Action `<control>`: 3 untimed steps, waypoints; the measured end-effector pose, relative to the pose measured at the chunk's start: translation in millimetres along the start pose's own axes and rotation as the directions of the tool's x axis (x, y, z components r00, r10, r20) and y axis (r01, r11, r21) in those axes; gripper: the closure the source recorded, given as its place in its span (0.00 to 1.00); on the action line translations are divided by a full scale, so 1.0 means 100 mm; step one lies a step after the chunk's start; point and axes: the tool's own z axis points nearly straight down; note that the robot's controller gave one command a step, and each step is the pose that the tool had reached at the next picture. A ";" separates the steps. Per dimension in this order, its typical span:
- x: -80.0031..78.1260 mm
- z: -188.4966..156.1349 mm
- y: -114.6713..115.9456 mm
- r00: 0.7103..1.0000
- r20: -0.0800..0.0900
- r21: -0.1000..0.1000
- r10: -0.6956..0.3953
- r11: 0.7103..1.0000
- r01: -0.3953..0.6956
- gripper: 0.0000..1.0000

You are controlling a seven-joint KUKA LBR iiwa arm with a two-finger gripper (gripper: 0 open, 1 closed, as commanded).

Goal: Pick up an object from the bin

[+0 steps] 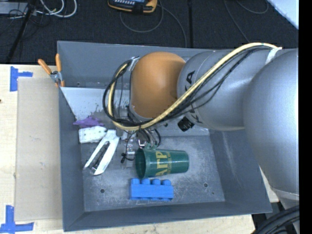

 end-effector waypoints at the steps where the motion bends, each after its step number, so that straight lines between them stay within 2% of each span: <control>1: -0.02 -0.05 -0.01 1.000 0.007 -0.001 0.004 1.000 -0.004 0.00; 2: -0.08 0.26 0.12 0.987 0.014 0.000 -0.162 0.987 0.162 0.00; 3: -0.06 0.59 0.21 0.945 0.000 0.000 -0.327 0.945 0.327 0.00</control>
Offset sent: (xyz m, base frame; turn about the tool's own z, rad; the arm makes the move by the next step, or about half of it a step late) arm 0.0099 0.0310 -0.0901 -0.4255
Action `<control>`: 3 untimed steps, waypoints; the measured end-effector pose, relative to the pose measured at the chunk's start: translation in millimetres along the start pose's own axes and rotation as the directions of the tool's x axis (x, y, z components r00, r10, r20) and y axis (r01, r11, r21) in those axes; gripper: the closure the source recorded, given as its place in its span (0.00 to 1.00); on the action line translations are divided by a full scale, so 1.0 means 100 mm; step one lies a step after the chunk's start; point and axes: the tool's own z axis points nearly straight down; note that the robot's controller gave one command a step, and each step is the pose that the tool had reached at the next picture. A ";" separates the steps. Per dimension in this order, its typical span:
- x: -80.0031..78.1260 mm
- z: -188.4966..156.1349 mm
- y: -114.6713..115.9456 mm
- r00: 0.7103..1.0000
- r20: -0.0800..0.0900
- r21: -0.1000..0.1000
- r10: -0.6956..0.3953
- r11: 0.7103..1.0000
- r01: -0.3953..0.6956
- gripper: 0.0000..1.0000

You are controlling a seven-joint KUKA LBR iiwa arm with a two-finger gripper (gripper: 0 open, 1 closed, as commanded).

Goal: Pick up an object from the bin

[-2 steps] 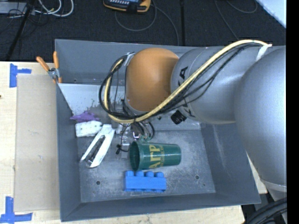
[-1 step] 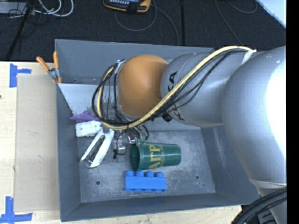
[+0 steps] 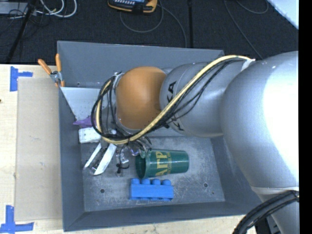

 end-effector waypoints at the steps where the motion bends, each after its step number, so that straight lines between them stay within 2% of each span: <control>1: -0.13 -0.20 0.05 0.997 0.015 0.003 -0.076 0.997 0.076 0.00; 2: -0.22 0.21 0.12 0.986 0.006 0.001 -0.164 0.986 0.164 0.00; 3: -0.10 0.29 0.01 0.924 0.017 0.007 -0.383 0.924 0.383 1.00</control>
Offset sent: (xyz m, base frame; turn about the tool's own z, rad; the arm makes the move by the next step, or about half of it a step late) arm 0.0161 0.0211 -0.0306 -0.1761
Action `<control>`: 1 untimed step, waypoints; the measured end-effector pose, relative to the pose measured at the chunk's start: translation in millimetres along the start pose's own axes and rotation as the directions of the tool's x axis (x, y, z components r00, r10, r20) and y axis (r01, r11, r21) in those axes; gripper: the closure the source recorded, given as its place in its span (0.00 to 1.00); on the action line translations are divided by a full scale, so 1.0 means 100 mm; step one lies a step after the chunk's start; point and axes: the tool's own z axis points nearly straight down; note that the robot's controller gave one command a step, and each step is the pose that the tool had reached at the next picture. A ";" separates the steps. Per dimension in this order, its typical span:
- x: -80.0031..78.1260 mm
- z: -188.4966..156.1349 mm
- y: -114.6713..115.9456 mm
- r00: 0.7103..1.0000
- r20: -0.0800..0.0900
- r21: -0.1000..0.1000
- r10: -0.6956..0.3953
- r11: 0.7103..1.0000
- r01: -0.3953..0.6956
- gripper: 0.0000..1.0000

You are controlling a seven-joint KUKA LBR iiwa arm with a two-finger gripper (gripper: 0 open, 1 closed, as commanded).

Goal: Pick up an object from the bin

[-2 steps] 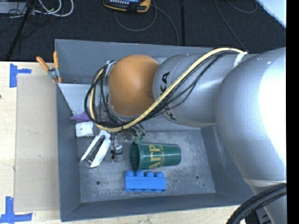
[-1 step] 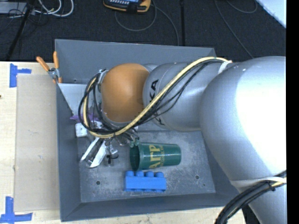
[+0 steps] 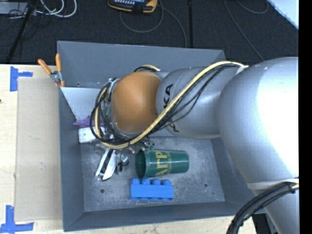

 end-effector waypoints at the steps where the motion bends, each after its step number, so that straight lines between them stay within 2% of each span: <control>1: 0.00 0.00 0.00 1.000 0.000 0.000 0.001 1.000 -0.001 1.00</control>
Offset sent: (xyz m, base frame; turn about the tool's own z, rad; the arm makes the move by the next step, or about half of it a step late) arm 0.0000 -0.0001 0.0118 0.0000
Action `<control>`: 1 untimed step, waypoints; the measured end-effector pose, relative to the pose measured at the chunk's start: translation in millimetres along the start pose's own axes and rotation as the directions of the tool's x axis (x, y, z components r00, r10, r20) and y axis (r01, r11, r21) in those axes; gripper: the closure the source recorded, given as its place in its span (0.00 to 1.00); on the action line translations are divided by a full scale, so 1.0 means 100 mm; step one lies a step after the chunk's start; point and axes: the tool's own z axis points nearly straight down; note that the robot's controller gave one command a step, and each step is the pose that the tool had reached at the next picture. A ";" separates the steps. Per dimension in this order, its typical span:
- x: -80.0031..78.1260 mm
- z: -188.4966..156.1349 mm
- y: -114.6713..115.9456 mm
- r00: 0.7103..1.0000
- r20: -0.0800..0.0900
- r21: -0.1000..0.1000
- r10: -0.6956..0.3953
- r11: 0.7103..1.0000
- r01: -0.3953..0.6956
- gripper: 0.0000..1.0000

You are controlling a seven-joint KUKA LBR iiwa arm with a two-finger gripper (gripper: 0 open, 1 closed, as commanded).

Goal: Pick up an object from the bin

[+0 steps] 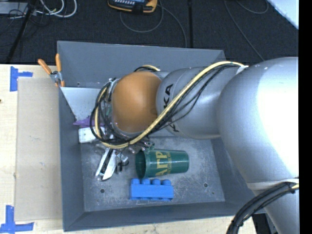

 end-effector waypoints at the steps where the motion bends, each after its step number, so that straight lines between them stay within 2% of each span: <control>1: 0.00 -0.01 0.00 1.000 0.000 0.000 0.001 1.000 -0.001 1.00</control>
Offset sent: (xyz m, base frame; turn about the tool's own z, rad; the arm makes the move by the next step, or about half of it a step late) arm 0.0001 -0.0001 0.0730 0.0000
